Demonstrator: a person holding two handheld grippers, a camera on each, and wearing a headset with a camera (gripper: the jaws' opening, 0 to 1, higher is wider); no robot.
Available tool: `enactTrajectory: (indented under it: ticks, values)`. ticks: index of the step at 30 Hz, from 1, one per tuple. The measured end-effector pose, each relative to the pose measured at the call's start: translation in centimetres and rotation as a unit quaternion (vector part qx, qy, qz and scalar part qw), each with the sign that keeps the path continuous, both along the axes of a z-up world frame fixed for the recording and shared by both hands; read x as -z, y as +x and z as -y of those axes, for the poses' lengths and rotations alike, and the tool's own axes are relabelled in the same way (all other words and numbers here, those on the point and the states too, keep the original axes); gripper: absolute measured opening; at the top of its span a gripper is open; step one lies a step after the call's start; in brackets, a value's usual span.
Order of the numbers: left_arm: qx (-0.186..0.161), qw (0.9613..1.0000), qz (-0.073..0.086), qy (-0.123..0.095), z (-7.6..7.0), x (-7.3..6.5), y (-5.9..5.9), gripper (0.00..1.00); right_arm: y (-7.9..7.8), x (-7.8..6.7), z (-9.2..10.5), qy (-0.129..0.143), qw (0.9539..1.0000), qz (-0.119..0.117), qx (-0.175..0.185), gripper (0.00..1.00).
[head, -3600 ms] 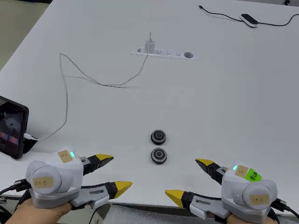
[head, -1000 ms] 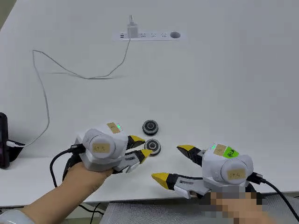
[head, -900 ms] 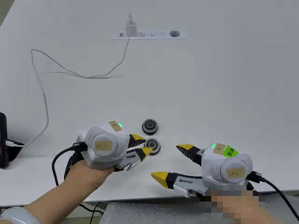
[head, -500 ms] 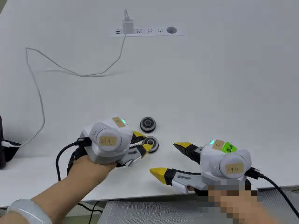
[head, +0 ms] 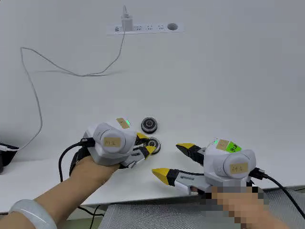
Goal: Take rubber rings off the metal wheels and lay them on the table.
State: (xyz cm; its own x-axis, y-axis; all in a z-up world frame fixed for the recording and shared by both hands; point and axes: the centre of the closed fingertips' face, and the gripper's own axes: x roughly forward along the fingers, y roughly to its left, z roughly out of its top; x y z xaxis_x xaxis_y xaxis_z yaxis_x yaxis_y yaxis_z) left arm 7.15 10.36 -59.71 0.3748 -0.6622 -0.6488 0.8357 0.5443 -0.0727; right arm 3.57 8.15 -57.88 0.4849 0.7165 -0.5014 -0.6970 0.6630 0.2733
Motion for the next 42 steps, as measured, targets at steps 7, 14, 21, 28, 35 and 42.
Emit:
enactTrajectory:
  ticks: [7, 14, 21, 28, 35, 42]
  values:
    - [0.002, 1.0, -0.001, 0.006, 0.0, 0.4, 0.1, 0.16, 0.2, 0.0, 0.0, 0.009, 0.9999, -0.005, 0.006, 0.54]
    - [0.009, 0.9999, 0.002, 0.007, 0.3, 0.5, 0.2, 0.16, 0.1, 0.2, 0.0, 0.011, 0.9999, -0.009, 0.009, 0.53]
    - [0.027, 0.9993, 0.014, 0.021, 0.3, 0.6, 0.0, 0.16, 0.3, 0.2, 0.0, 0.012, 0.9998, -0.008, 0.01, 0.53]
    - [0.031, 0.9992, 0.016, 0.022, 0.4, 0.6, 0.2, 0.14, 0.4, 0.1, 0.1, 0.018, 0.9996, -0.012, 0.016, 0.53]
    - [0.033, 0.9991, 0.018, 0.02, 0.4, 0.6, 0.2, 0.14, 0.9, -0.1, 0.1, 0.044, 0.9979, -0.028, 0.036, 0.5]
    - [0.035, 0.999, 0.019, 0.02, 0.4, 0.6, 0.2, 0.14, 2.2, -0.4, 0.7, 0.11, 0.9847, -0.083, 0.107, 0.39]
